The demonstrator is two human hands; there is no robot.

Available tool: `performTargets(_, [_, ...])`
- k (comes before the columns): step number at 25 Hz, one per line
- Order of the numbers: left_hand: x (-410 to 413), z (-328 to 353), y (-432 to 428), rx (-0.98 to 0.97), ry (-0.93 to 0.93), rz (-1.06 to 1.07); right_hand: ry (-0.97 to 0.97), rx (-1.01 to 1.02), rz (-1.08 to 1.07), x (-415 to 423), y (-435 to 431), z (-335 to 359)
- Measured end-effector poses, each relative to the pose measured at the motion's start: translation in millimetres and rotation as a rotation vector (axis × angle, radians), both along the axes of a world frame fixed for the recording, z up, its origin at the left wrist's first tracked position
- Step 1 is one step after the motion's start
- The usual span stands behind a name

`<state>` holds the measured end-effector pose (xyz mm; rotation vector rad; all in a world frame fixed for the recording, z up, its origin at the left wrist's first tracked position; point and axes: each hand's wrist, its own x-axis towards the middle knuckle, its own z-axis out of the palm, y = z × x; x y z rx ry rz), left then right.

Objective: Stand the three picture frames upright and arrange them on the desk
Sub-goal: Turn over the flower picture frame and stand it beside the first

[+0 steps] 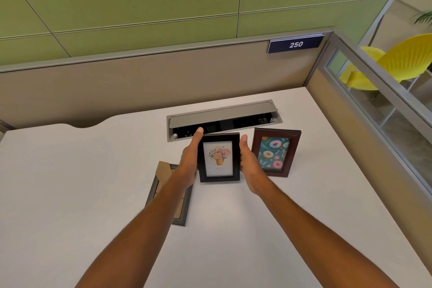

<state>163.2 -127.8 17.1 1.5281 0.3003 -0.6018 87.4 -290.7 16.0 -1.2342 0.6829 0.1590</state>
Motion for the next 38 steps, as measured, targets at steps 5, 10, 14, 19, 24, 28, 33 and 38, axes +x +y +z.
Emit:
performTargets(5, [11.9,-9.9,-2.3,-0.001,0.003,0.014,0.017,0.014,-0.028,8.2,-1.4,-7.7])
performTargets(10, [14.9,-17.6,-2.3,0.008,0.003,-0.040,0.033,0.024,-0.076,9.1,-2.8,-13.7])
performTargets(14, [14.1,-17.3,-1.9,0.035,-0.006,-0.092,0.024,0.024,-0.111,7.6,-2.3,-17.5])
performTargets(19, [14.2,-14.1,0.1,0.066,-0.027,-0.179,0.015,-0.001,-0.127,6.4,-1.4,-18.0])
performTargets(24, [10.0,-6.3,4.3,0.048,-0.035,-0.273,0.055,-0.060,-0.127,-5.1,0.4,-23.3])
performTargets(28, [7.0,-1.2,8.1,0.036,-0.025,-0.255,0.012,-0.146,-0.144,-30.1,7.5,-25.7])
performTargets(33, [-0.6,0.1,20.9,0.004,-0.047,-0.146,0.000,-0.259,-0.165,-62.6,14.9,-26.7])
performTargets(38, [-16.4,0.8,36.8,0.068,-0.104,0.124,0.053,-0.289,-0.150,-87.5,20.4,-32.4])
